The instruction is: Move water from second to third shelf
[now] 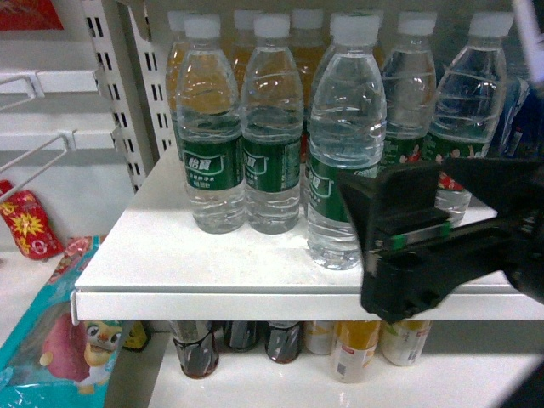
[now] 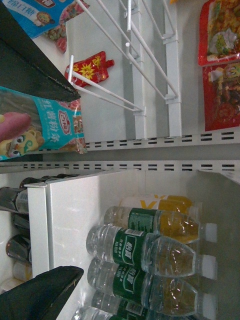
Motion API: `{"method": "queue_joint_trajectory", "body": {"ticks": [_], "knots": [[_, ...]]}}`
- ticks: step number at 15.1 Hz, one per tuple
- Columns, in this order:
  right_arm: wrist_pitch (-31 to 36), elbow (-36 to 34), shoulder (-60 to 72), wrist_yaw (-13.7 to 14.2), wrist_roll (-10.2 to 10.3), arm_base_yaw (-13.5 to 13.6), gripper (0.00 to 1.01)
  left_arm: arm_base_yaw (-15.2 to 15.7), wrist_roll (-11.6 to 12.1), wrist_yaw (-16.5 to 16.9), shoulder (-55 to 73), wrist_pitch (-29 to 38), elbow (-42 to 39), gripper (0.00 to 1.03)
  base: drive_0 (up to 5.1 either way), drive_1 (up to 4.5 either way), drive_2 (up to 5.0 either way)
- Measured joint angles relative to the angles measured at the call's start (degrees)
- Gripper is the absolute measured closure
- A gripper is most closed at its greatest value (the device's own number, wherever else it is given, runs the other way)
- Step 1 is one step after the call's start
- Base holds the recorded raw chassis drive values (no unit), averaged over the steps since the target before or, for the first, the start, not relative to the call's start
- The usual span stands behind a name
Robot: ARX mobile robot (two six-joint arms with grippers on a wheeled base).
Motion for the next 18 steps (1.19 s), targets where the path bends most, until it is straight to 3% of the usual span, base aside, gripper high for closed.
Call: {"method": "queue_joint_trajectory", "body": {"ticks": [3,4,5,6,7,8,9,13,18], "knots": [[-6.1,-6.6,-13.7,-0.7,0.1,-1.5,0.03,0.0,0.0,0.0,0.0,0.0,0.0,0.05,0.0,0.00,0.0],[-13.4,-10.0,-25.0,-1.7,0.1,-3.3,0.03,0.0,0.0,0.0,0.0,0.0,0.0,0.05,0.0,0.00,0.0],[-26.8,-12.3,-43.7,-3.7,0.1,-9.2,0.03,0.0,0.0,0.0,0.0,0.0,0.0,0.05,0.0,0.00,0.0],[-35.1,-15.1,-57.4,12.6,-5.1,-11.9,0.30,0.0,0.0,0.0,0.0,0.0,0.0,0.05,0.0,0.00,0.0],[-40.4,-15.9,-63.7,9.6,-6.3,-18.2,0.56,0.0,0.0,0.0,0.0,0.0,0.0,0.05,0.0,0.00,0.0],[-43.3,-15.9,-66.6,4.7,-6.7,-21.6,0.67,0.0,0.0,0.0,0.0,0.0,0.0,0.05,0.0,0.00,0.0],[-44.2,-15.9,-67.5,3.0,-7.0,-23.6,0.70,0.0,0.0,0.0,0.0,0.0,0.0,0.05,0.0,0.00,0.0],[-44.5,-16.1,-69.2,0.5,-7.0,-28.3,0.83,0.0,0.0,0.0,0.0,0.0,0.0,0.05,0.0,0.00,0.0],[-44.8,-17.3,-70.8,-0.7,-7.2,-28.3,1.00,0.0,0.0,0.0,0.0,0.0,0.0,0.05,0.0,0.00,0.0]]}}
